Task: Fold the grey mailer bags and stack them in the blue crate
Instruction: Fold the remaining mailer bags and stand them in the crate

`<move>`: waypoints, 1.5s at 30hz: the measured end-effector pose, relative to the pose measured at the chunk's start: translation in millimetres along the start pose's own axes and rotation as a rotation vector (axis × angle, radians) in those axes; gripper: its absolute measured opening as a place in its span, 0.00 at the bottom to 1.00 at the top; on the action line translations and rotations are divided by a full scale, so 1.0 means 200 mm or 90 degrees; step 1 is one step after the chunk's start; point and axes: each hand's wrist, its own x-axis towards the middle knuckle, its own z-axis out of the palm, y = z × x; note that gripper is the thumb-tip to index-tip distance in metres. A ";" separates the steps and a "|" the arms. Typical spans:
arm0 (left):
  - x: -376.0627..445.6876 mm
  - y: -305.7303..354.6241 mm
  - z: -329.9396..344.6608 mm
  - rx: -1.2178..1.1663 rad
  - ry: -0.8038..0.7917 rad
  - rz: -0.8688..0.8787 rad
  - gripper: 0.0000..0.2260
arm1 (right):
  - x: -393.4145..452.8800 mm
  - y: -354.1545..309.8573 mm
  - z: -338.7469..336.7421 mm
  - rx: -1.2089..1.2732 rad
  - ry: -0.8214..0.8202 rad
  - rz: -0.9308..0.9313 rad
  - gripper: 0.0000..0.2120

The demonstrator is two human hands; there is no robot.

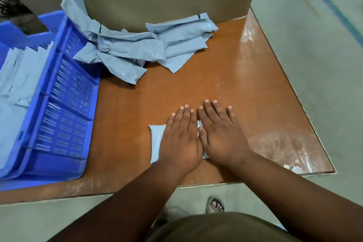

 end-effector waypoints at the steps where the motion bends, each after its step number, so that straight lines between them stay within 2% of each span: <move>1: 0.00 0.00 0.00 -0.002 -0.002 -0.001 0.30 | 0.00 0.00 0.00 0.000 -0.002 0.000 0.33; 10: -0.06 0.03 -0.12 0.023 0.006 0.006 0.31 | -0.07 0.10 -0.07 0.054 -0.012 -0.075 0.30; 13: -0.16 0.08 -0.16 0.038 -0.009 0.053 0.31 | -0.22 0.14 -0.09 -0.020 0.050 -0.123 0.31; 16: -0.27 0.07 -0.09 0.054 -0.036 0.057 0.32 | -0.34 0.14 -0.04 -0.057 0.053 -0.169 0.33; 21: -0.30 0.03 0.02 0.059 -0.026 0.055 0.33 | -0.35 0.14 0.05 -0.034 0.020 -0.132 0.34; 33: -0.31 -0.03 0.00 0.049 -0.039 0.084 0.32 | -0.36 0.13 0.05 -0.038 0.004 -0.123 0.35; 37: -0.35 -0.13 -0.08 0.070 0.006 0.030 0.34 | -0.33 0.07 -0.04 -0.027 0.039 -0.115 0.36; 40: -0.37 -0.22 -0.07 0.073 0.023 0.039 0.33 | -0.25 -0.08 -0.08 -0.039 0.068 -0.188 0.35; 45: -0.37 -0.27 0.01 0.028 0.013 0.026 0.31 | -0.13 -0.21 0.07 -0.057 0.027 -0.226 0.34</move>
